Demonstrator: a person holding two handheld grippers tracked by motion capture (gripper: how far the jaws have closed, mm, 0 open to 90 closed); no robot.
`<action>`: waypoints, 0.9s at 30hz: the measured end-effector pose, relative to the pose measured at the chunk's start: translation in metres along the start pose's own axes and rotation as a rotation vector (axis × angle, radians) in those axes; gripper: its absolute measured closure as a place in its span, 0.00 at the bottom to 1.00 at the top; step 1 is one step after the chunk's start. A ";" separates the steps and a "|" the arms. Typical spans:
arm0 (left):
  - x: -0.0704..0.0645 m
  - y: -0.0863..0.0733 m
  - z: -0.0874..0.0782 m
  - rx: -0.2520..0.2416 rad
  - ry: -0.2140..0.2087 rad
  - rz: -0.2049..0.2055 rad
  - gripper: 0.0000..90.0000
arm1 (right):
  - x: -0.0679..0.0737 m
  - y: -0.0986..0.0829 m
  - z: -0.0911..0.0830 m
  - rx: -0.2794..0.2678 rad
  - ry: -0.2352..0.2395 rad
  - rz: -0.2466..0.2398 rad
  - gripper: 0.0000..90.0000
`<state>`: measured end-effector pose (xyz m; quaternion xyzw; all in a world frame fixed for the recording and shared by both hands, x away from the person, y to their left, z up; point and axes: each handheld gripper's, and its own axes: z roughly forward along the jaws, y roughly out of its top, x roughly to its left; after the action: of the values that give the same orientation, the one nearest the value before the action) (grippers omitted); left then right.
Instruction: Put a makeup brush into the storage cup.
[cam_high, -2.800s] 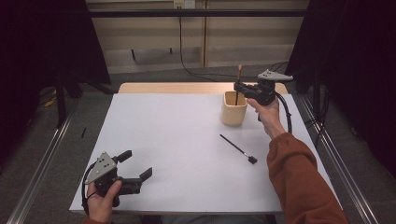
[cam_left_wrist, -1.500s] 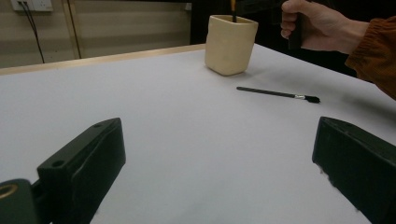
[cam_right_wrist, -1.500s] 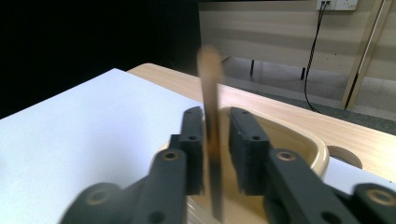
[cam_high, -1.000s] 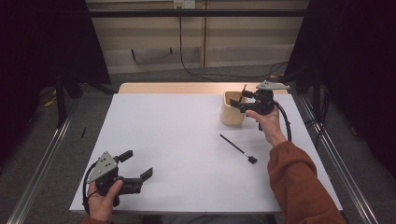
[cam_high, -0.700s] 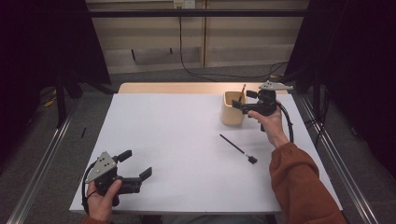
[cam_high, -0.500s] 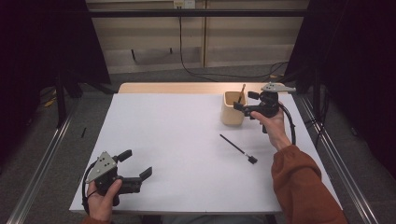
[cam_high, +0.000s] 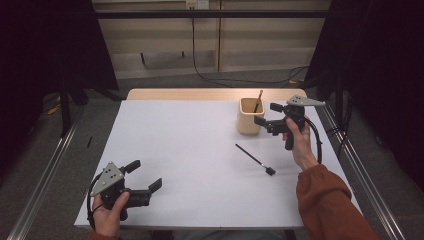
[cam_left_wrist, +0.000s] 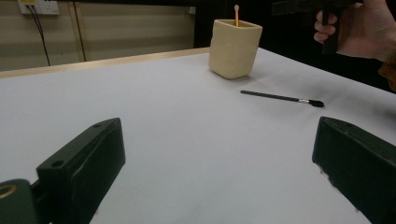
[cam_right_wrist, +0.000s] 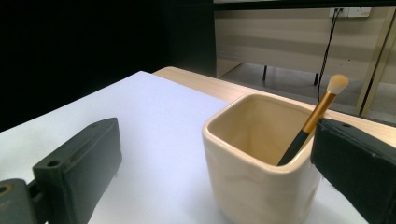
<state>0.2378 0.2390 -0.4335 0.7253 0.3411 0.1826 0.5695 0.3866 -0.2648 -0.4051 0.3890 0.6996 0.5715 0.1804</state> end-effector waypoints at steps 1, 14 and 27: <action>0.000 0.000 0.000 0.000 0.001 0.001 0.03 | 0.000 -0.001 -0.002 0.002 -0.002 -0.003 0.02; 0.000 0.000 0.000 -0.008 0.011 -0.006 0.03 | 0.014 -0.011 -0.027 -0.002 -0.009 -0.024 0.02; -0.001 0.000 0.000 -0.013 0.009 -0.001 0.03 | 0.028 -0.031 -0.064 -0.019 -0.048 -0.029 0.02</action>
<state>0.2369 0.2386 -0.4330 0.7205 0.3429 0.1880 0.5727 0.3136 -0.2877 -0.4109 0.3907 0.6952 0.5659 0.2092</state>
